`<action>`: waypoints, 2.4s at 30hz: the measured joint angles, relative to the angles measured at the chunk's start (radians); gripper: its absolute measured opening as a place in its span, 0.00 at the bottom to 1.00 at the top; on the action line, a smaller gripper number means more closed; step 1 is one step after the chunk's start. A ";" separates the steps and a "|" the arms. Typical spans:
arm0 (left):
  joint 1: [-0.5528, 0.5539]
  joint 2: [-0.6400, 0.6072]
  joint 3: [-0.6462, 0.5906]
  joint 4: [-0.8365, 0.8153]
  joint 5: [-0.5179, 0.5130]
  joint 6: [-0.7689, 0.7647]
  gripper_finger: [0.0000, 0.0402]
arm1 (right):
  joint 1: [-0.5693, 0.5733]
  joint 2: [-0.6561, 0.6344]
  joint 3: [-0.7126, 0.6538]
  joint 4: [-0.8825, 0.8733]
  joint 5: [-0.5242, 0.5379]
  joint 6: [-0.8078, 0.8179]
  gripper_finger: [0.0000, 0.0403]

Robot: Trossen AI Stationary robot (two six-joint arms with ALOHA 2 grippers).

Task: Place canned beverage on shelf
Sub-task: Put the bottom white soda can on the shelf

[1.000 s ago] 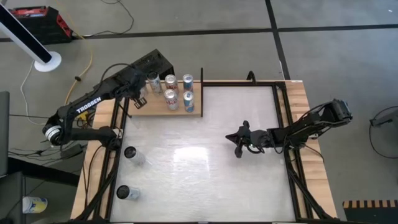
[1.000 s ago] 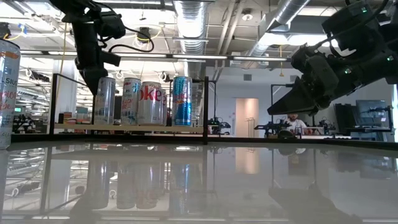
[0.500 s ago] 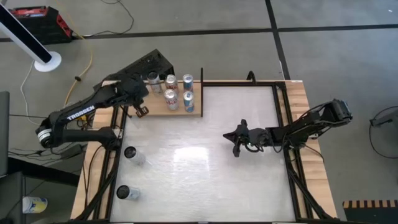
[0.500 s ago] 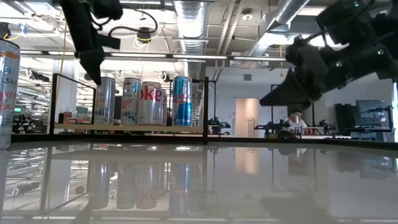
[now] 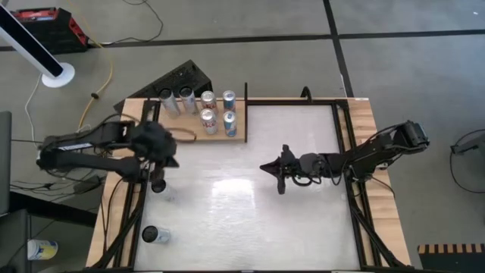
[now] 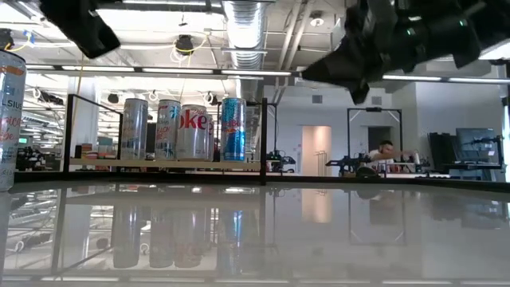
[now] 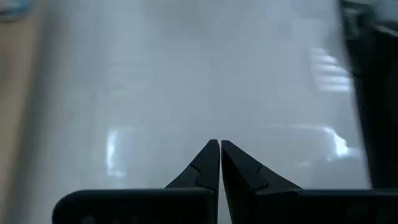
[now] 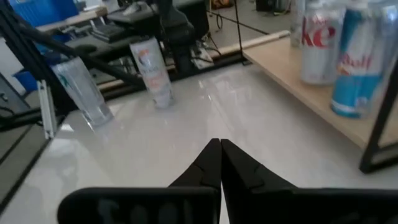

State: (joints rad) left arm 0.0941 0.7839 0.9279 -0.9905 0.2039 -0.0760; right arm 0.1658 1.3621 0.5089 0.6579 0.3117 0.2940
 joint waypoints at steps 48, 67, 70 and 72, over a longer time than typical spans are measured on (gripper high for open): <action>-1.032 0.193 0.019 0.388 -0.112 -0.330 0.57 | 0.031 0.000 0.061 -0.082 0.139 -0.004 0.07; -0.991 0.202 0.033 0.354 -0.450 -0.279 0.61 | 0.031 0.001 0.061 -0.118 0.139 0.029 0.07; -0.969 0.202 0.033 0.319 -0.449 -0.271 0.61 | 0.019 0.001 0.061 -0.123 0.139 0.021 0.07; -0.964 0.202 0.033 0.320 -0.450 -0.243 0.61 | 0.010 0.001 0.061 -0.128 0.139 0.020 0.07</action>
State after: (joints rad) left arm -0.8700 0.9859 0.9607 -0.6708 -0.2464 -0.3187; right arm 0.1758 1.3628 0.5701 0.5296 0.4505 0.3138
